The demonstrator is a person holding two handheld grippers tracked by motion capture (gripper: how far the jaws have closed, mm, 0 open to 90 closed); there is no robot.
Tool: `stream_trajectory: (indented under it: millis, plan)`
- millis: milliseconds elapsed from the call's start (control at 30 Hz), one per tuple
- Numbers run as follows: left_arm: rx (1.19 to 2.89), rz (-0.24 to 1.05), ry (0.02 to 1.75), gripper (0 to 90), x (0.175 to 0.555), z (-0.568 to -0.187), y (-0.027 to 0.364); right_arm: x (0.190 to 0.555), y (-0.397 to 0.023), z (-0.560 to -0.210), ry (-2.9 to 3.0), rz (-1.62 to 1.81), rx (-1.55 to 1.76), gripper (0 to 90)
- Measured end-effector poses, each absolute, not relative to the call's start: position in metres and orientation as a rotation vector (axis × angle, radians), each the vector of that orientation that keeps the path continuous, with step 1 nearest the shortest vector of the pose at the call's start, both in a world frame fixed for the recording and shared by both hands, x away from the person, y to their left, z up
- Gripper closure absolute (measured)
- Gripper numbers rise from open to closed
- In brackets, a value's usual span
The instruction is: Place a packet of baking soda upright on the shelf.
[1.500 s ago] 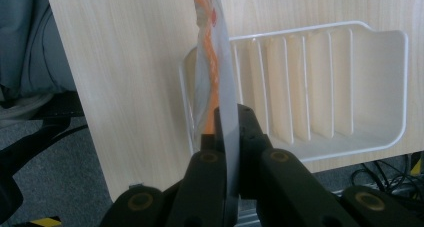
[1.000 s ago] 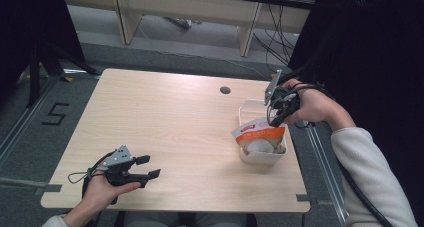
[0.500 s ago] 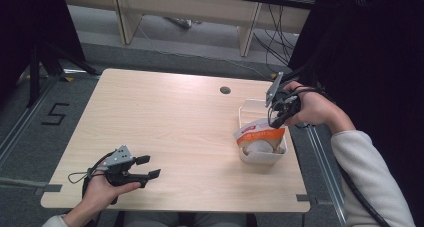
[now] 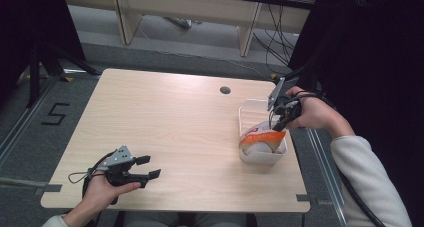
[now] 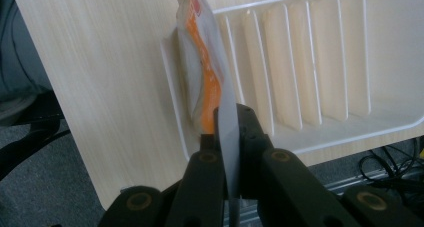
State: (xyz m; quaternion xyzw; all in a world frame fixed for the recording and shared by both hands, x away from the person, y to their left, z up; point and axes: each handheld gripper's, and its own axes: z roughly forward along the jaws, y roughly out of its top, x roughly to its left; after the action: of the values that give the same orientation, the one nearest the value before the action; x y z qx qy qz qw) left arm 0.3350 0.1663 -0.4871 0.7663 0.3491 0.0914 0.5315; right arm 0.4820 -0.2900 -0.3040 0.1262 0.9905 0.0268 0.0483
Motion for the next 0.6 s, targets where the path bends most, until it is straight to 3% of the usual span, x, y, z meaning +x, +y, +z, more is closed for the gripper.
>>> stream_trajectory:
  millis: [600]
  plan:
    - [1.827, 0.218, 0.834, 32.0, 0.335, -0.487, 0.166, 0.483, -0.303, -0.314, 2.991, 0.087, 0.476, 90.0]
